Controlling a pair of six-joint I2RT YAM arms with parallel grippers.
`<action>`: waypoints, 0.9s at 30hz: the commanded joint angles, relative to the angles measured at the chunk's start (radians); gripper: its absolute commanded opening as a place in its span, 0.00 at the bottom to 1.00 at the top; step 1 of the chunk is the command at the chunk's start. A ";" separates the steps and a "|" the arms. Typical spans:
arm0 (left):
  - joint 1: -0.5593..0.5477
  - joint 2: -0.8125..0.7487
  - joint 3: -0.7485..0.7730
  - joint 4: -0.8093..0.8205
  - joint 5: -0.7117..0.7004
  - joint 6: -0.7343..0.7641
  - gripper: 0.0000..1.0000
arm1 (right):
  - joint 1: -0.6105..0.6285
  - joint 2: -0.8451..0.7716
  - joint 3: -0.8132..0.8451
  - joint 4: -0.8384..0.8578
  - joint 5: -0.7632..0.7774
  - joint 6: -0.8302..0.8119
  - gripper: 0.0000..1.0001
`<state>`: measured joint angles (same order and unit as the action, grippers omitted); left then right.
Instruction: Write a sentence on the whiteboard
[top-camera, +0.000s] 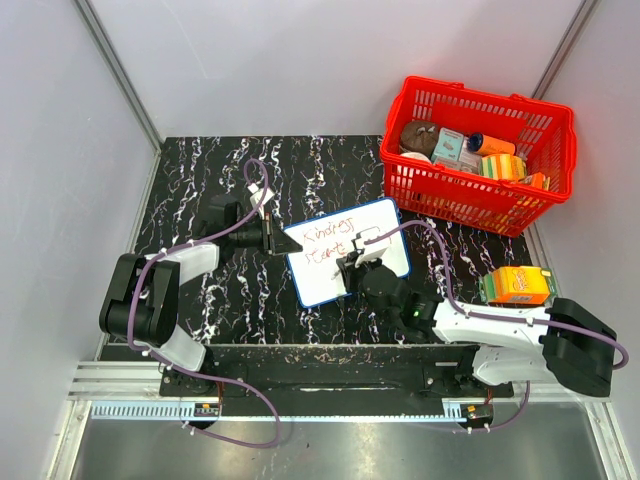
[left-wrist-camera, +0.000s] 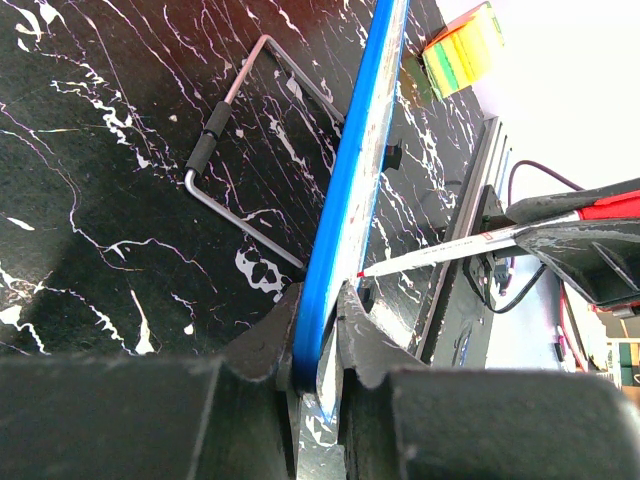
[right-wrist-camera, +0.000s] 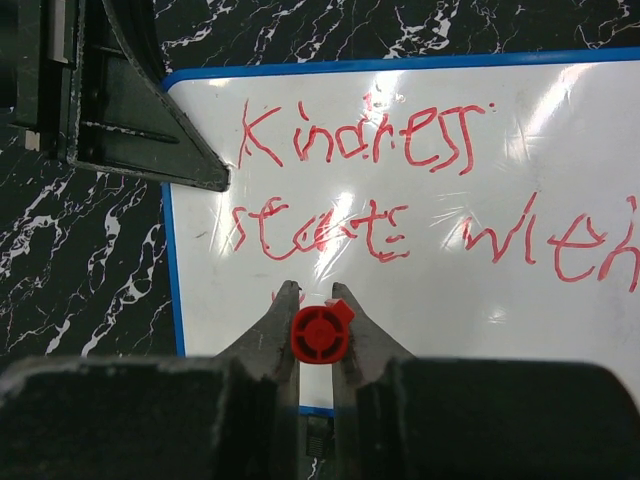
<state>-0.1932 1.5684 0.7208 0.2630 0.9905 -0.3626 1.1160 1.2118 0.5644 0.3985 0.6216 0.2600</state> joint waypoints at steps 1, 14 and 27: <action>0.006 0.039 0.002 -0.016 -0.280 0.177 0.00 | -0.005 -0.008 0.028 0.005 -0.017 0.024 0.00; 0.006 0.039 0.003 -0.016 -0.282 0.177 0.00 | -0.008 -0.038 0.003 -0.038 0.049 0.012 0.00; 0.006 0.039 0.002 -0.016 -0.282 0.177 0.00 | -0.028 -0.015 0.052 0.003 0.047 -0.010 0.00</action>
<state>-0.1932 1.5684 0.7208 0.2630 0.9909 -0.3626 1.0992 1.1923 0.5663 0.3538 0.6384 0.2729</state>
